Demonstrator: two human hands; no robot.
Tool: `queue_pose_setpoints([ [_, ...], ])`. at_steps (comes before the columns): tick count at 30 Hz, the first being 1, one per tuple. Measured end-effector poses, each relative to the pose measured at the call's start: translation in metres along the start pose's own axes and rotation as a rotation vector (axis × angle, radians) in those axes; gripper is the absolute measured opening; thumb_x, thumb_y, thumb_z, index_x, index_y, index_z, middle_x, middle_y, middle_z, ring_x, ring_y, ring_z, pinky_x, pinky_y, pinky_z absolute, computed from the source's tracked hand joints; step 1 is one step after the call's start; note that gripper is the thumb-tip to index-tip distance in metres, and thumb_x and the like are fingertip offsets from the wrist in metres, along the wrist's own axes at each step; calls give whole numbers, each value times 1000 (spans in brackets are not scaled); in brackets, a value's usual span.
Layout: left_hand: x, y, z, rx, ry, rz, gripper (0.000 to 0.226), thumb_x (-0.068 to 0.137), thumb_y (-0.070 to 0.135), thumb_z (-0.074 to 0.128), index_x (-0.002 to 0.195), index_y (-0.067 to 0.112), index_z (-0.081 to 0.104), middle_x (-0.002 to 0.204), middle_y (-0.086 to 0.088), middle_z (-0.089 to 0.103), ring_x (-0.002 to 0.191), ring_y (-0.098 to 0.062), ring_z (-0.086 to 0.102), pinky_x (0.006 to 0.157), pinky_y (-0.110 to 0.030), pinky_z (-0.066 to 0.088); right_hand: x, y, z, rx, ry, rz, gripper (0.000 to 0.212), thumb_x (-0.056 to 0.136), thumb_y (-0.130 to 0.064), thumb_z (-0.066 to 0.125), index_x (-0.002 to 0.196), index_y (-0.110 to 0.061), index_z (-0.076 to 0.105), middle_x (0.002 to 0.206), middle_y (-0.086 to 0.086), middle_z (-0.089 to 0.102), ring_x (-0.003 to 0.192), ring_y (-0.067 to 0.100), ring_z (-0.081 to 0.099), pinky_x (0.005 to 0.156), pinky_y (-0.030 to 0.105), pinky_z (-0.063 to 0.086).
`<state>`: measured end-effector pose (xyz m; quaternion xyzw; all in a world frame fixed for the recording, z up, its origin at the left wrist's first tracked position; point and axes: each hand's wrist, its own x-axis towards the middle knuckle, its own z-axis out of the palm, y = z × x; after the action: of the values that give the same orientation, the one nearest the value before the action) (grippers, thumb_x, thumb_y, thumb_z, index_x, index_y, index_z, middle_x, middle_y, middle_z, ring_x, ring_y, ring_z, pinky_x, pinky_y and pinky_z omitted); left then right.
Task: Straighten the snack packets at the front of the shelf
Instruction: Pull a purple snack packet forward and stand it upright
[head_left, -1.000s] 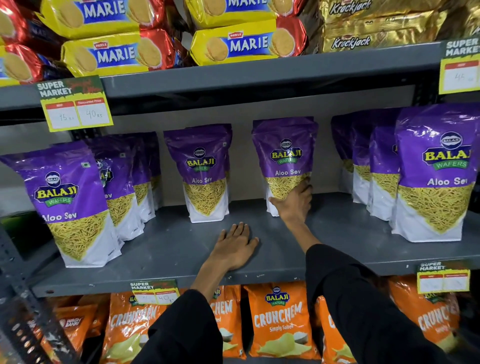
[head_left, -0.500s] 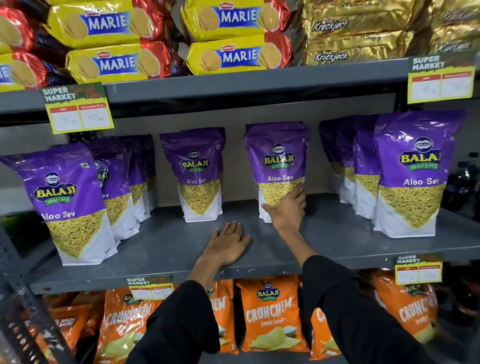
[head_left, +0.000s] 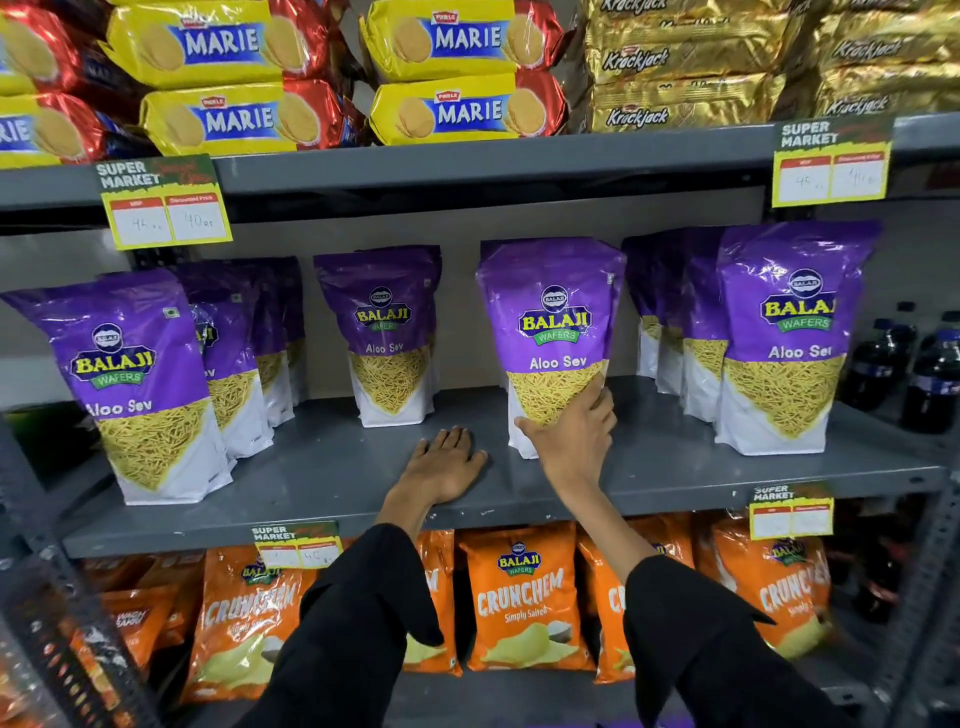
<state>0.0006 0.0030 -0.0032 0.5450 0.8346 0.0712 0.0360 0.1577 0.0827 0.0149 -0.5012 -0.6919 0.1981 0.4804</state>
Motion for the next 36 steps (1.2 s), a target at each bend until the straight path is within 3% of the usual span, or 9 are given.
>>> queue_pose_setpoints([
  [17,3,-1,1,47,-22,-1,67,104,50,16,160,14,7,170,-6,3,157,-22,1,126,-48,5,-52,15,-53,23,68,-50,120,67,-53,86,155,-11,16,155,18,31,140,38,34,107,57,40],
  [28,-1,0,-1,12,-44,4,66,105,49,21,160,14,11,170,-7,2,157,-24,0,125,-49,5,-55,25,-64,100,22,-100,125,65,-60,83,156,-17,9,156,13,26,143,34,28,110,55,37],
  [36,-12,4,4,18,12,21,67,103,51,21,158,13,16,169,-8,9,156,-24,5,125,-50,7,-56,31,-60,173,16,-80,121,66,-51,86,155,-18,12,155,10,26,143,33,32,110,53,39],
])
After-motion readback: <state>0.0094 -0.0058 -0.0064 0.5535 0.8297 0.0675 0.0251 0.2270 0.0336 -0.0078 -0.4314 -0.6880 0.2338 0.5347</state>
